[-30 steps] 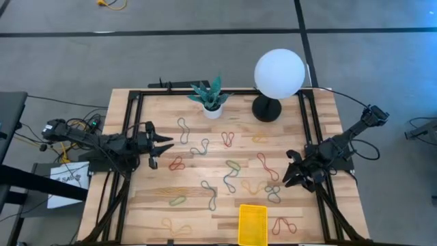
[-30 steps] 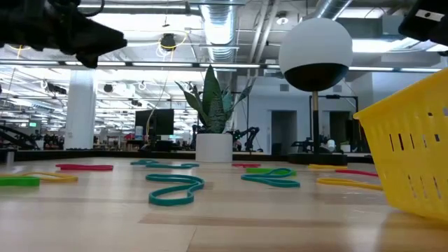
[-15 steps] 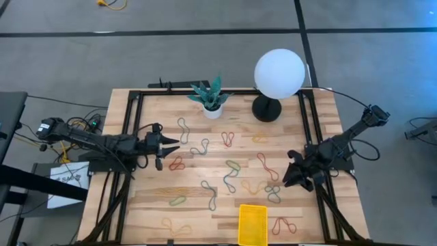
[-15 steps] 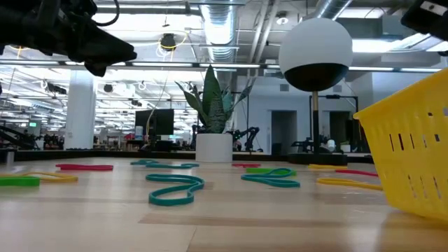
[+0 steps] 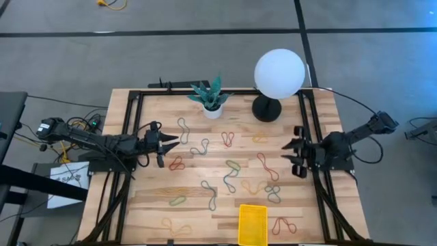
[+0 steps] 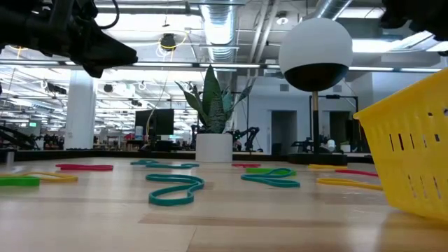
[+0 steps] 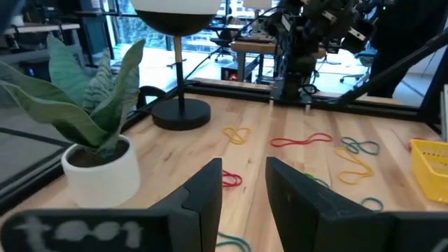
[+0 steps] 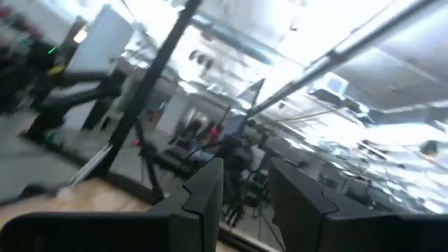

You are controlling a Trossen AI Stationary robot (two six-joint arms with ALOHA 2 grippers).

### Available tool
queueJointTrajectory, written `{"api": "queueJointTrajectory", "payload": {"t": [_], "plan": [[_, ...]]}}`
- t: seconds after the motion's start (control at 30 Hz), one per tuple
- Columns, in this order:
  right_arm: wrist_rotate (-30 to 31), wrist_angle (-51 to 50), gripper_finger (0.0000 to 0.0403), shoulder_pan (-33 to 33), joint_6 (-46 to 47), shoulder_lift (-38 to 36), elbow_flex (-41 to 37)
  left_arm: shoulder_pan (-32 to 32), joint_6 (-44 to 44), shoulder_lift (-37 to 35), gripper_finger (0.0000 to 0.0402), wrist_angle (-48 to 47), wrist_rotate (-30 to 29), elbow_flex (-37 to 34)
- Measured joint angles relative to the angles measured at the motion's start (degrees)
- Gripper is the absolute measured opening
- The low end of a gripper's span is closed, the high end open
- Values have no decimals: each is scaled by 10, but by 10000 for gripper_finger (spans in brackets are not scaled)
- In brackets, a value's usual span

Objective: Pick and place rubber bands into bin
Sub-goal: Put the blue rubber band into the yellow basket

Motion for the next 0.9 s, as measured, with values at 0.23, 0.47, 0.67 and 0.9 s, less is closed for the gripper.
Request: {"api": "queueJointTrajectory", "payload": {"t": [0.23, 0.47, 0.67, 0.9], "plan": [[1, 19, 109, -39, 39, 7, 0, 0, -46, 0, 100, -23, 0, -4], [2, 36, 109, -63, 42, 7, 3, 0, -97, 0, 100, -31, -5, -4], [1, 45, 109, -89, 73, 7, 11, 0, -152, 0, 100, -31, -23, -4], [32, 5, 109, -113, 124, 7, 11, 0, -158, 0, 100, -19, -30, -4]]}}
